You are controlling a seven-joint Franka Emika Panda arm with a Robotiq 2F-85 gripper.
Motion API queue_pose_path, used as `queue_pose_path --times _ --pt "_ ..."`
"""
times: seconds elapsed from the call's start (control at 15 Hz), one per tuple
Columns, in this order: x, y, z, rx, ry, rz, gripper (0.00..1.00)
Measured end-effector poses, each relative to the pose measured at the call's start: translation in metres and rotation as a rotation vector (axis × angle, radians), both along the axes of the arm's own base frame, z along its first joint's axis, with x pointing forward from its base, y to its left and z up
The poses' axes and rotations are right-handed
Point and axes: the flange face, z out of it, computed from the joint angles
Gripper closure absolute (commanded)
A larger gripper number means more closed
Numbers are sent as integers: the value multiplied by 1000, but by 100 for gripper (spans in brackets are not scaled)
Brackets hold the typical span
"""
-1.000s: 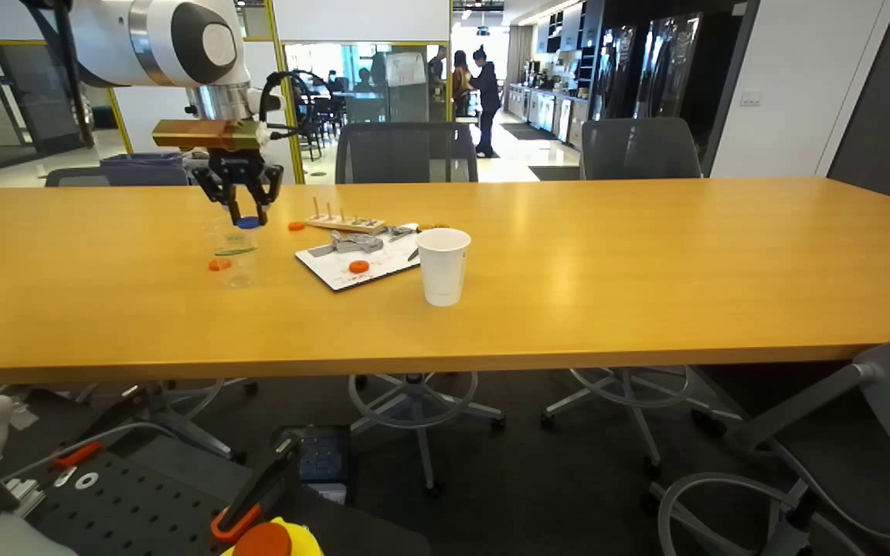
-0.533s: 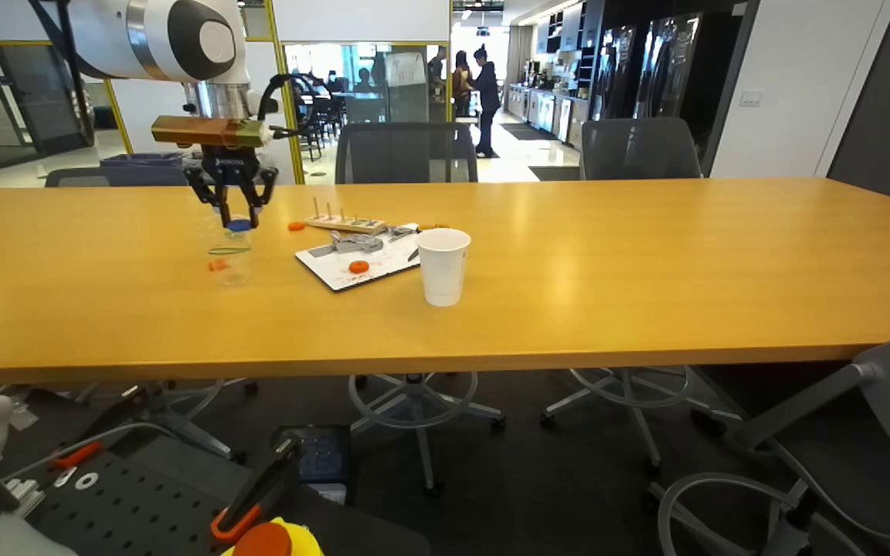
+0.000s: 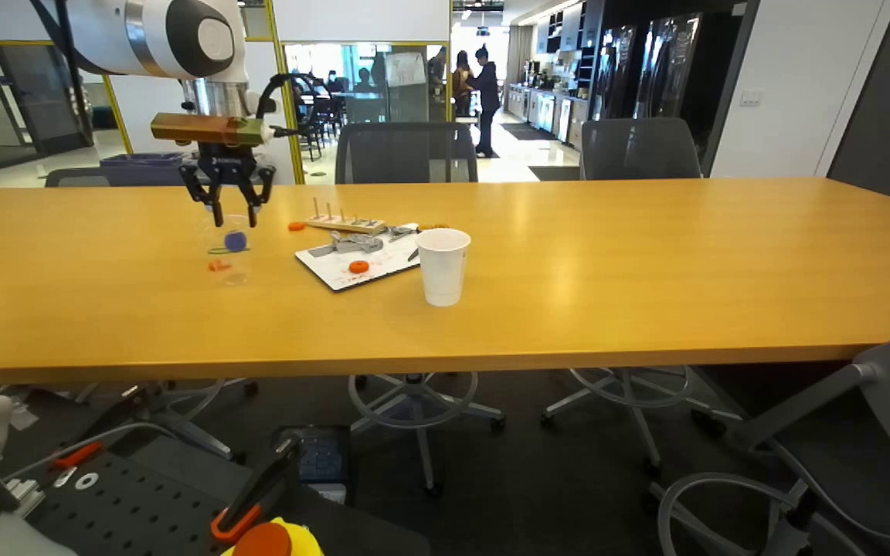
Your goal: Put the blue ring in the blue cup and orange ring in the white cup
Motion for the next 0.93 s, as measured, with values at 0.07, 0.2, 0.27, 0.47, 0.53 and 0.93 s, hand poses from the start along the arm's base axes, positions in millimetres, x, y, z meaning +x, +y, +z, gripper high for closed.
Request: queue_pose_path --times 0.07,0.2,0.27,0.47,0.53,0.93 --pt "0 1 1 0 1 3 7" --pt "-1 5 2 1 3 11 0" --pt "-1 7 2 1 4 15 0" --pt "-1 9 3 3 -3 10 0" --pt "1 8 5 8 -17 -9 0" --pt "34 -30 25 34 -197 -246 0"
